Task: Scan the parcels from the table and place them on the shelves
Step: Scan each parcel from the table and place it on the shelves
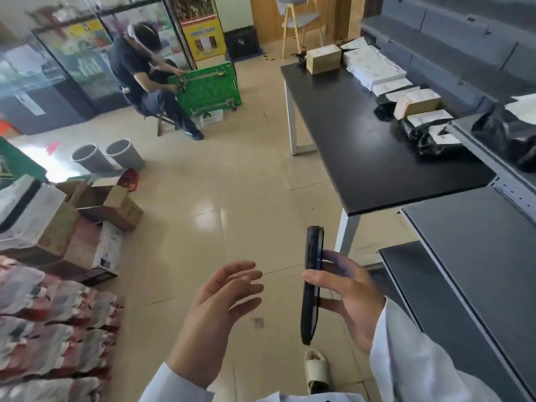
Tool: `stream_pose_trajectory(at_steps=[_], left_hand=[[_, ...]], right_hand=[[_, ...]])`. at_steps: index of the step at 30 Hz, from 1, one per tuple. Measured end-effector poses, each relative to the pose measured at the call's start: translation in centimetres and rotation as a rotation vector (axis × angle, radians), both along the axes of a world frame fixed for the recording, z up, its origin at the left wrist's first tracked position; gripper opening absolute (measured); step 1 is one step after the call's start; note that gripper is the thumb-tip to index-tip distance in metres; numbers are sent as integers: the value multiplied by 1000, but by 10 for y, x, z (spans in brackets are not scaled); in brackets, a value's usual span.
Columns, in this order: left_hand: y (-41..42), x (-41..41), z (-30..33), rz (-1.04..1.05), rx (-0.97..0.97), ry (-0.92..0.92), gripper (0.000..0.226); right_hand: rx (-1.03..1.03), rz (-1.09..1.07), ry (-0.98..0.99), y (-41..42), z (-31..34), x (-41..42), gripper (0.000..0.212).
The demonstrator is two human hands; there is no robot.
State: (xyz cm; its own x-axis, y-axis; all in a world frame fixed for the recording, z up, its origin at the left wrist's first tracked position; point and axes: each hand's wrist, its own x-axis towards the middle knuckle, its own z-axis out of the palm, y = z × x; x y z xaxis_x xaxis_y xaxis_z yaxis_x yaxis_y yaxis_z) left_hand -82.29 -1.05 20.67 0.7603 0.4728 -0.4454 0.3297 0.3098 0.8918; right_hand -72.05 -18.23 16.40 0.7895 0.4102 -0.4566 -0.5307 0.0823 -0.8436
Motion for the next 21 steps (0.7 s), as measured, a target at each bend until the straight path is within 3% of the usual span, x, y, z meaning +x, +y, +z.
stream_pose_trajectory(at_steps=[6, 11, 15, 21], left_hand=[[48, 63, -16, 27, -84, 27, 21], [104, 138, -39, 45, -165, 58, 21], [157, 227, -46, -71, -186, 15, 20], [252, 357, -15, -180, -171, -70, 20]], right_hand=[[-85, 40, 13, 63, -16, 74, 33], [-138, 31, 20, 105, -24, 144, 51], [-175, -69, 13, 146, -29, 217, 32], [-176, -198, -28, 214, 10, 316, 29]])
